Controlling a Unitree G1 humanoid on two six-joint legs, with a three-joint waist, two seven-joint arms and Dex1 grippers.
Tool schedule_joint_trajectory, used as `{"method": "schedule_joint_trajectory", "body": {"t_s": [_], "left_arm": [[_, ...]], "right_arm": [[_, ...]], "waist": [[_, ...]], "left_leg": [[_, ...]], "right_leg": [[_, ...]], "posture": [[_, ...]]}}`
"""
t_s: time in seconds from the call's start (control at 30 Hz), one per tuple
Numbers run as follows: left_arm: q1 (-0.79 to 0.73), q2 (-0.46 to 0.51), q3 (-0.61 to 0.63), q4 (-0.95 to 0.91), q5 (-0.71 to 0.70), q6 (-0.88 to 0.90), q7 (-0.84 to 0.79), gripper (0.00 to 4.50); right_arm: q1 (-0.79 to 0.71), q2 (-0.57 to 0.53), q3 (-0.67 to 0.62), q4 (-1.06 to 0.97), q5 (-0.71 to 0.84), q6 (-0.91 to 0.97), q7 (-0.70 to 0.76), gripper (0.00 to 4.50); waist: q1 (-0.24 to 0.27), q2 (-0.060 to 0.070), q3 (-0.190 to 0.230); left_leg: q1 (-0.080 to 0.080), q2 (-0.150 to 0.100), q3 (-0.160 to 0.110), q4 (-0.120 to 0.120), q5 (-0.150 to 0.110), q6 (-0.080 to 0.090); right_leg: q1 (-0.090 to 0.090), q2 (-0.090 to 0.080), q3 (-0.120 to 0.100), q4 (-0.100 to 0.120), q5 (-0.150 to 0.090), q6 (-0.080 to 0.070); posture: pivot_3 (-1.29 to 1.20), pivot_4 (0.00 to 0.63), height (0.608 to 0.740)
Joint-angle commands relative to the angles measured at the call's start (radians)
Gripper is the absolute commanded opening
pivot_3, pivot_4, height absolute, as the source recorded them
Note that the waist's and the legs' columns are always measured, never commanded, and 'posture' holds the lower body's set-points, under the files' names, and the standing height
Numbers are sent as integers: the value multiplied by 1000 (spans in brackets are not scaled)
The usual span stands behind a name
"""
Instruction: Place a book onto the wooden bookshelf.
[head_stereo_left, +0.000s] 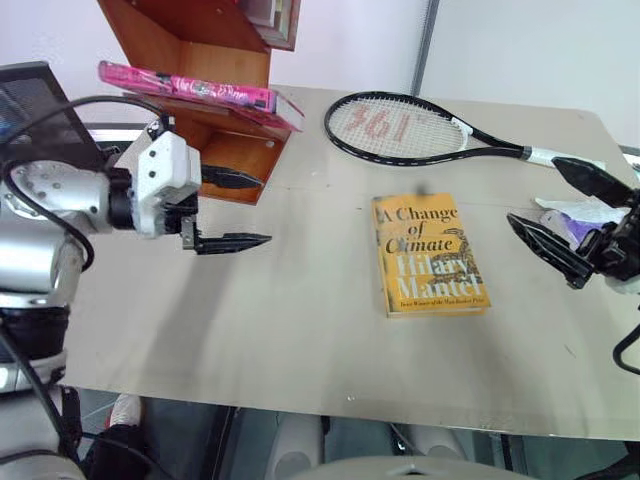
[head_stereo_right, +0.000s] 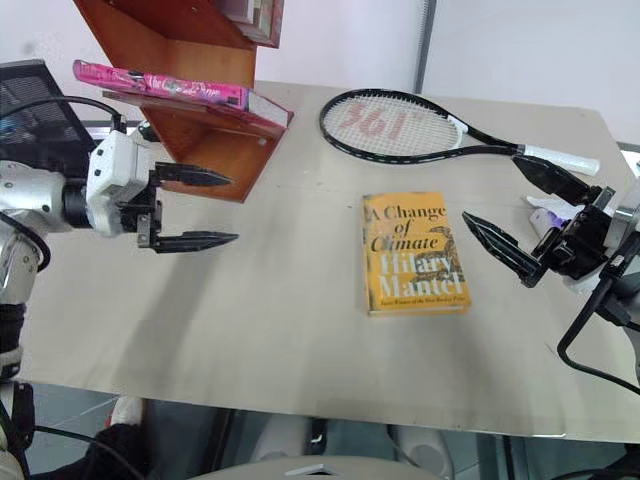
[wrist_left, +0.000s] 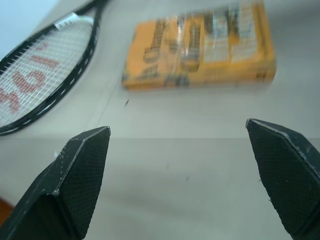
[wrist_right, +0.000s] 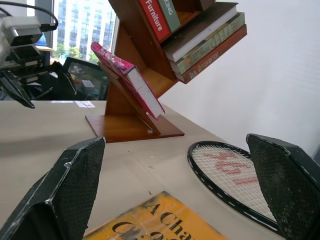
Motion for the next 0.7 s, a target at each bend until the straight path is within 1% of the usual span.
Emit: {"method": "schedule_joint_trajectory", "body": {"t_s": [0.03, 0.13, 0.17, 0.23, 0.3, 0.47, 0.57, 0.7], "left_arm": [[26, -100, 45, -111, -66, 71, 160, 4490], [10, -261, 49, -119, -86, 60, 302, 4490], [14, -297, 44, -119, -75, 37, 323, 4490], [33, -301, 10, -132, -77, 54, 285, 4490], [45, -319, 1, -134, -87, 71, 295, 4490], [160, -351, 9, -76, -55, -4, 275, 4490], [253, -326, 29, -20, -22, -63, 234, 4490], [336, -294, 60, -3, -27, -68, 213, 4490]], "right_arm": [[-4, -13, -29, -30, 22, 0, 3, 4500], [11, -16, -47, -48, 35, 10, -3, 4500], [18, -17, -53, -54, 38, 12, -4, 4500], [36, -16, -67, -65, 41, 15, -9, 4500], [63, -15, -81, -77, 43, 17, -14, 4500], [169, 16, -135, -72, 38, 8, -3, 4500], [255, 32, -163, -59, 12, 1, 19, 4500], [370, 40, -187, -28, -51, 1, 36, 4500]], "waist": [[3, 0, 0], [15, 1, 0], [17, 0, 0], [17, 0, 0], [16, 0, 0], [16, 1, -1], [15, 1, -1], [16, 1, -1]], "left_leg": [[0, 0, 0, 0, 0, 0], [-1, -1, 0, 1, 0, 0], [-1, -1, 0, 1, 0, 0], [-1, -1, -1, 1, 0, 0], [-1, -1, -1, 0, 0, 0], [-1, -1, -1, 0, 0, 0], [0, -1, -1, 0, 0, 0], [0, 0, 0, 0, 0, 0]], "right_leg": [[0, 0, 0, 0, 0, 0], [1, 0, 0, -1, 0, 0], [1, 0, 0, -2, 0, 0], [1, 1, -1, -2, 0, 0], [1, 1, -1, -2, 0, 0], [1, 1, -1, -2, 0, 0], [1, 0, -1, -2, 0, 0], [1, -1, -1, -2, -1, -2]], "posture": [[0, 150, 740], [0, 150, 740], [0, 150, 740], [0, 150, 740], [0, 150, 740], [0, 150, 740], [0, 150, 740], [0, 150, 740]]}}
